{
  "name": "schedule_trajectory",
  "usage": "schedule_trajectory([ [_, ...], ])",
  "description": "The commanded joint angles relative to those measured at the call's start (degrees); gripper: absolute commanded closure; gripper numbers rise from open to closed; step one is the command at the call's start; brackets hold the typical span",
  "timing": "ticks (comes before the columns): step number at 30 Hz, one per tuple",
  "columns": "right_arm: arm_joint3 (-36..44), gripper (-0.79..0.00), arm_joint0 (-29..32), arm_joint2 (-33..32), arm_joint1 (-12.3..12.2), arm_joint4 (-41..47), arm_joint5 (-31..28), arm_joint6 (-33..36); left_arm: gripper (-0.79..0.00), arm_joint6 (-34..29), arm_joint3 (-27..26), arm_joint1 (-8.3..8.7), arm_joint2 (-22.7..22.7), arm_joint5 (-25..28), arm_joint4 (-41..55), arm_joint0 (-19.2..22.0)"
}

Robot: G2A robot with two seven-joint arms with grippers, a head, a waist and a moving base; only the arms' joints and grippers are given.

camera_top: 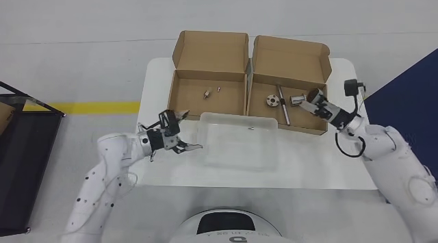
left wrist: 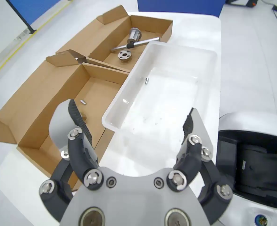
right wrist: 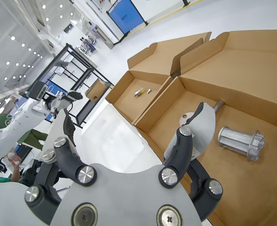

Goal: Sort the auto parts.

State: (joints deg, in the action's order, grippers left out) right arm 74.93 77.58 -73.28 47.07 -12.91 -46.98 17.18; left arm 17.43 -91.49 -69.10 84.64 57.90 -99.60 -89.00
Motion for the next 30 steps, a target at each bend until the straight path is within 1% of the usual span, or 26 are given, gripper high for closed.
schedule_trajectory([
  [1,2.11,-0.785,-0.32,1.39,0.37,-4.92,3.43,-0.17,-0.785,7.09,2.05,0.69,1.57,0.1,-1.67,-1.0],
  [3,4.23,-0.785,-0.23,2.66,0.83,-8.74,7.16,-1.7,-0.785,12.2,4.25,1.35,1.8,0.1,-3.43,-0.86],
  [5,4.9,-0.785,0.02,3.0,1.01,-9.47,8.16,-2.52,-0.785,15.19,7.18,2.05,0.11,0.1,-5.21,0.61],
  [12,4.9,-0.785,0.02,3.0,1.01,-9.47,8.16,-2.52,-0.785,15.19,7.18,2.05,0.11,0.1,-5.21,0.61],
  [14,5.6,-0.785,-0.24,3.35,1.02,-11.01,9.45,-1.27,-0.785,15.19,7.18,2.05,0.11,0.1,-5.21,0.61],
  [16,10.72,-0.785,-1.0,5.25,1.31,-16.59,17.16,2.79,-0.785,15.19,7.18,2.05,0.11,0.1,-5.21,0.61],
  [18,16.47,-0.785,0.05,6.98,1.54,-22.19,22.94,4.4,-0.785,15.19,7.18,2.05,0.11,0.1,-5.21,0.61],
  [21,22.11,-0.785,1.73,8.74,1.63,-26.02,24.16,7.33,-0.785,15.19,7.18,2.05,0.11,0.1,-5.21,0.61],
  [24,25.73,-0.785,1.81,11.07,2.0,-29.93,29.07,12.24,-0.785,15.19,7.18,2.05,0.11,0.1,-5.21,0.61],
  [26,27.6,-0.68,1.27,13.77,2.55,-33.0,32.51,14.84,-0.785,15.19,7.18,2.05,0.11,0.1,-5.21,0.61],
  [27,28.1,-0.594,0.94,15.13,2.85,-34.49,33.69,15.73,-0.785,15.19,7.18,2.05,0.11,0.1,-5.21,0.61],
  [30,29.17,-0.511,0.33,18.73,3.75,-38.44,37.22,16.94,-0.785,15.19,7.18,2.05,0.11,0.1,-5.21,0.61],
])
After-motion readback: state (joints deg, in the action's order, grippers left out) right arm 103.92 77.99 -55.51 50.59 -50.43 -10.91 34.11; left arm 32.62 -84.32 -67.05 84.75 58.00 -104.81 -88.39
